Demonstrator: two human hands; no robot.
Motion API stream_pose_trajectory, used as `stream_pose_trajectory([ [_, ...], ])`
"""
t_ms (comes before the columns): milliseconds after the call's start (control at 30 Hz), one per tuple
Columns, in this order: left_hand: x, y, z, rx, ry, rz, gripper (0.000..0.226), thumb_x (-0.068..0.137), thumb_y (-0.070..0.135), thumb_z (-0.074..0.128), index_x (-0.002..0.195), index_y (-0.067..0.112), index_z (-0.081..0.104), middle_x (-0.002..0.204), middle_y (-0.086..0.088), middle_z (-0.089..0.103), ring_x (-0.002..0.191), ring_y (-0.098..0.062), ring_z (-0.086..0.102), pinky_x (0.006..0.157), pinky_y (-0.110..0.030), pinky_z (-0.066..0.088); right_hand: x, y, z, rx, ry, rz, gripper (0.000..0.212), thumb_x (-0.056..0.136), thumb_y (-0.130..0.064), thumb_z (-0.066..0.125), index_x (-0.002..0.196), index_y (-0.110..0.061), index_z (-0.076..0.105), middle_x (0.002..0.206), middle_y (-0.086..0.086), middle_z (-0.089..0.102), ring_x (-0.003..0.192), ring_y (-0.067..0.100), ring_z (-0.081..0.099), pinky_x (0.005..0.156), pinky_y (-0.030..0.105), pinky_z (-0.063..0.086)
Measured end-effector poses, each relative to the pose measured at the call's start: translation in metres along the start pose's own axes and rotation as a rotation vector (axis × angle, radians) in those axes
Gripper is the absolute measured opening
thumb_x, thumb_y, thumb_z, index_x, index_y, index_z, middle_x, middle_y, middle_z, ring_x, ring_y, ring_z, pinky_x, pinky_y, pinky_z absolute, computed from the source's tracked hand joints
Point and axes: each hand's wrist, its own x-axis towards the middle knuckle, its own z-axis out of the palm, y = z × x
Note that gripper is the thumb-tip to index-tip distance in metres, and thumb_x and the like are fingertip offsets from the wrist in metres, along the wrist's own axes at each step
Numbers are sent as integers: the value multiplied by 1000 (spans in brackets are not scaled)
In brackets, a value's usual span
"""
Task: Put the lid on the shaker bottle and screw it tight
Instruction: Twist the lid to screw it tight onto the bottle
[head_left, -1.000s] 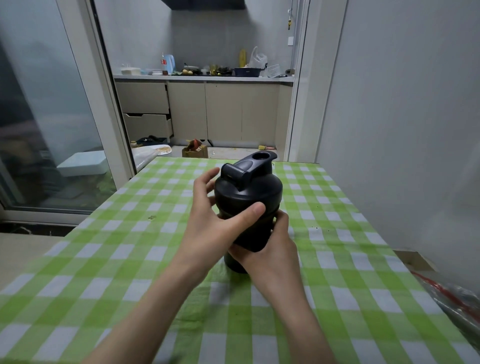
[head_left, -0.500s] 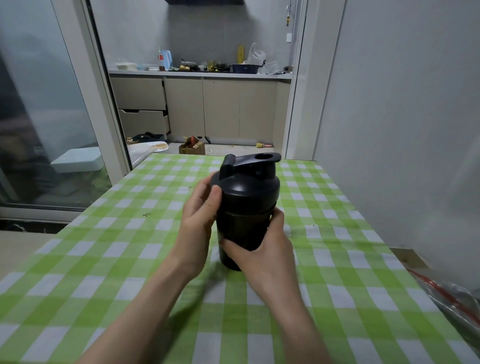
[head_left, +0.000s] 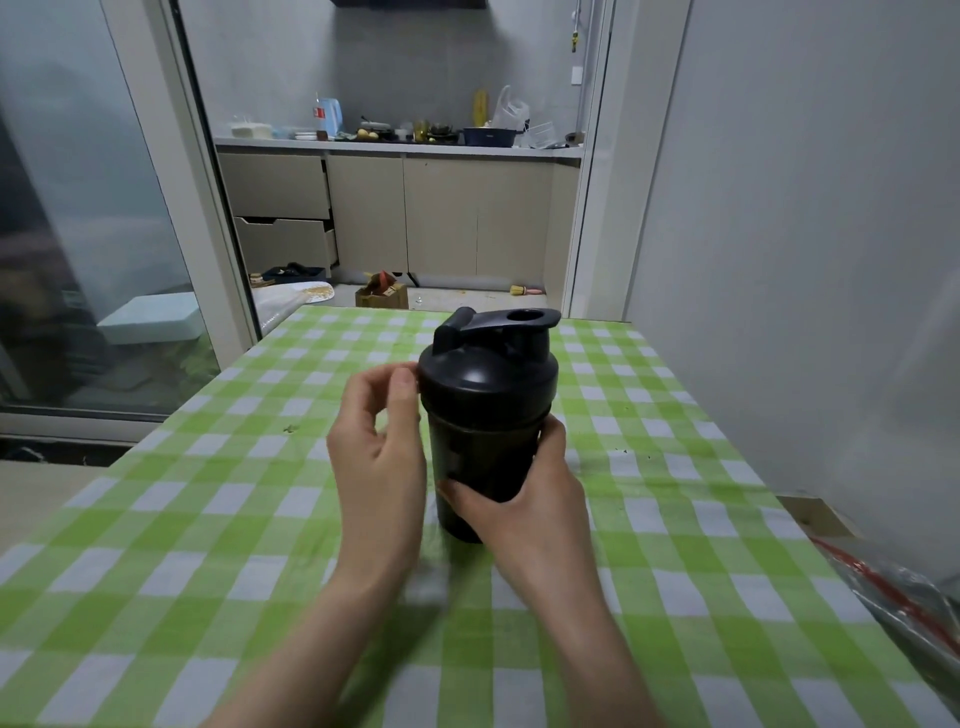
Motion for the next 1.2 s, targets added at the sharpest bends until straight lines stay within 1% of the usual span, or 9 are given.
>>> stream_pose_trajectory([
  [133, -16, 9, 4, 64, -91, -18, 39, 77, 48, 56, 110, 28, 59, 110, 12, 66, 106, 0, 59, 93, -34, 48, 0, -1, 0, 7, -3, 18, 82, 60, -35, 82, 126, -30, 34, 113, -5, 66, 99, 18, 64, 81, 41, 56],
  [233, -8, 12, 8, 59, -161, -68, 57, 69, 56, 58, 115, 22, 59, 111, 9, 67, 105, 0, 59, 93, -35, 49, -1, -1, -1, 10, -9, 20, 79, 61, -38, 82, 123, -31, 34, 112, -7, 66, 97, 16, 65, 80, 39, 56],
  [367, 7, 4, 10, -81, -283, -147, 42, 71, 54, 57, 102, 27, 64, 94, 14, 72, 92, 0, 64, 73, -15, 49, 0, -2, -1, -2, -17, 18, 83, 62, -38, 82, 128, -28, 33, 113, -6, 65, 98, 16, 64, 81, 40, 56],
  [567, 29, -7, 8, -153, -428, -308, 42, 85, 56, 41, 96, 31, 72, 103, 2, 74, 102, -14, 65, 89, -34, 47, -1, -1, 0, -25, -18, 3, 85, 63, -36, 80, 133, -27, 32, 121, -5, 60, 107, 18, 59, 88, 39, 53],
  [700, 26, -3, 8, -103, -245, -163, 42, 86, 53, 42, 99, 24, 70, 95, 3, 74, 94, -7, 65, 81, -30, 49, 0, -1, -1, -24, -19, 5, 86, 63, -35, 80, 133, -26, 32, 122, -5, 60, 109, 18, 59, 90, 40, 52],
  [833, 0, 8, 3, 92, 5, 77, 11, 89, 37, 53, 96, 34, 61, 89, 25, 68, 90, 3, 63, 77, -18, 49, 0, -1, -1, -15, -22, 21, 87, 62, -37, 81, 132, -27, 31, 120, -4, 62, 106, 21, 61, 86, 42, 53],
  [933, -15, 12, 7, 112, -78, 28, 47, 75, 51, 56, 117, 30, 56, 114, 20, 64, 110, 3, 56, 91, -21, 45, 1, 0, -1, -17, -28, 23, 76, 62, -37, 79, 123, -28, 34, 113, -4, 65, 97, 19, 64, 78, 40, 56],
  [1033, -9, 14, 12, 117, -186, -71, 84, 60, 61, 61, 133, 23, 44, 120, 18, 60, 110, 9, 53, 89, -10, 44, 1, 0, -1, -34, -31, 17, 78, 64, -40, 78, 126, -27, 33, 112, -3, 66, 95, 21, 65, 76, 41, 56],
  [1200, 16, 7, 10, 30, -367, -153, 71, 56, 56, 67, 118, 24, 56, 101, 14, 69, 94, 5, 62, 74, -12, 49, 0, 0, -1, -6, -29, 14, 84, 63, -41, 81, 129, -29, 31, 115, -5, 64, 101, 18, 63, 81, 41, 55],
])
